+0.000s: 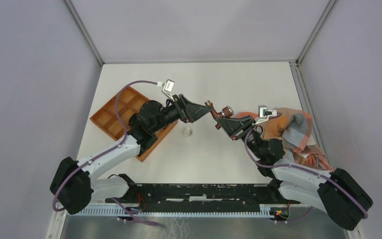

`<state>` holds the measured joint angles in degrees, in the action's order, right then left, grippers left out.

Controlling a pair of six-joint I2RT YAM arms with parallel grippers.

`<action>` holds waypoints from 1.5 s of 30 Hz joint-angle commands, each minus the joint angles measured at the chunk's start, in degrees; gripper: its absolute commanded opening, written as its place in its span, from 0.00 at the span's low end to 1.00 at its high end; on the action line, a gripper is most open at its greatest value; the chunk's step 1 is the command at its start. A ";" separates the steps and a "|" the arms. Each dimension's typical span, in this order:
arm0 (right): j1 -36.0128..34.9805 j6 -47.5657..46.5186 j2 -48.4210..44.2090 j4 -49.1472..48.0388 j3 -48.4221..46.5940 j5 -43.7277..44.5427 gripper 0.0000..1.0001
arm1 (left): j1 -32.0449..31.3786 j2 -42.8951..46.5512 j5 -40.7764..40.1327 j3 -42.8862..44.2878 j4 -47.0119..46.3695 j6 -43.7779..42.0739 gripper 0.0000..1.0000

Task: Install the water faucets

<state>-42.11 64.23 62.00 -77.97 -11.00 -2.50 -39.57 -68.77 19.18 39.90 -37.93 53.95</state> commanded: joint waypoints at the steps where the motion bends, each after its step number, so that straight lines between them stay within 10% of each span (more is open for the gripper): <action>1: 5.53 -11.53 -9.10 18.40 -2.89 -12.30 0.00 | 1.16 6.48 -1.56 8.14 21.73 -13.01 1.00; 8: 11.57 -39.52 -11.43 61.38 -19.49 -34.45 0.00 | 1.94 7.58 9.92 22.78 49.47 -36.37 1.00; 13: 11.82 -47.50 -9.03 69.50 -24.77 -46.98 0.00 | 0.37 0.04 20.01 30.94 63.46 -45.60 1.00; 37: 11.85 -49.64 -7.74 71.16 -26.75 -54.78 0.00 | -5.58 -8.18 25.54 30.67 60.13 -45.44 0.83; 45: 11.79 -50.33 -8.15 71.51 -26.35 -55.08 0.00 | -5.68 -9.44 26.74 30.22 56.94 -43.06 0.60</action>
<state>-30.57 15.25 55.07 -4.78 -35.44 -55.46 -45.04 -77.62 43.18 70.32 23.33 8.25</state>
